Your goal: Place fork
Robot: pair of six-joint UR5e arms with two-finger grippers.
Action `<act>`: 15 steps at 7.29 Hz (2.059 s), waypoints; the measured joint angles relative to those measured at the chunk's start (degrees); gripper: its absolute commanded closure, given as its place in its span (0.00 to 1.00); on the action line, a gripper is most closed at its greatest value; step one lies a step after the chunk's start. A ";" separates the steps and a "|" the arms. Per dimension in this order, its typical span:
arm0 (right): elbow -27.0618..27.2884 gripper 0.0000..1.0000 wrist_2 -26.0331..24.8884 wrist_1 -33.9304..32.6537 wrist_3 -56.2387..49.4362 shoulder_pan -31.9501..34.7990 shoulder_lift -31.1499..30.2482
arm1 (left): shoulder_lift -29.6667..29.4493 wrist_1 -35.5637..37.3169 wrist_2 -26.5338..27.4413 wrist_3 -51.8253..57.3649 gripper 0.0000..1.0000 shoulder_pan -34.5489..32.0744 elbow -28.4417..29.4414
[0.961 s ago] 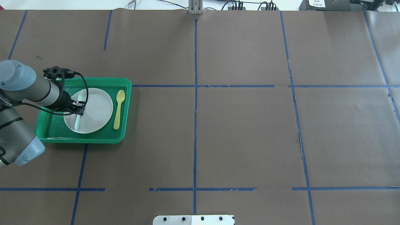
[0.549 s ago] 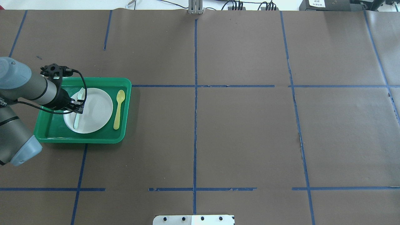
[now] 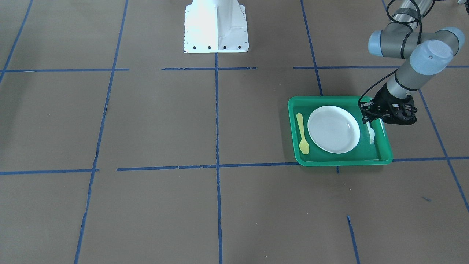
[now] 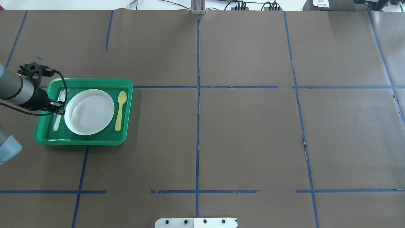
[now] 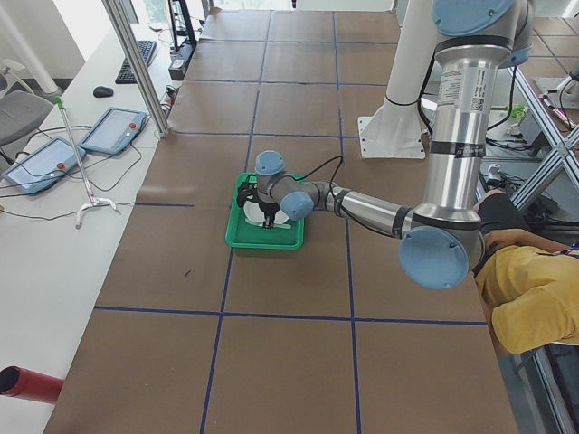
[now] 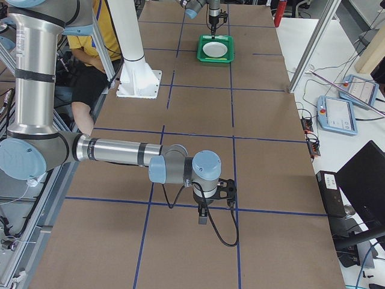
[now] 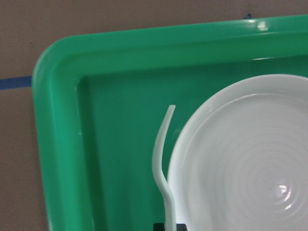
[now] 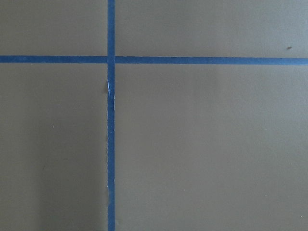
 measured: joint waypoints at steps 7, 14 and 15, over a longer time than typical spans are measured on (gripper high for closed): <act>0.00 0.00 0.00 0.00 0.03 0.00 0.00 | -0.64 -0.20 -0.33 0.10 0.00 -2.47 1.64; 0.00 0.00 0.00 0.00 0.02 0.00 0.00 | 4.47 19.04 -6.24 41.08 0.00 -36.16 0.80; 0.00 0.00 0.00 0.00 0.03 0.00 0.00 | 6.04 19.77 -9.27 42.14 0.00 -37.65 0.79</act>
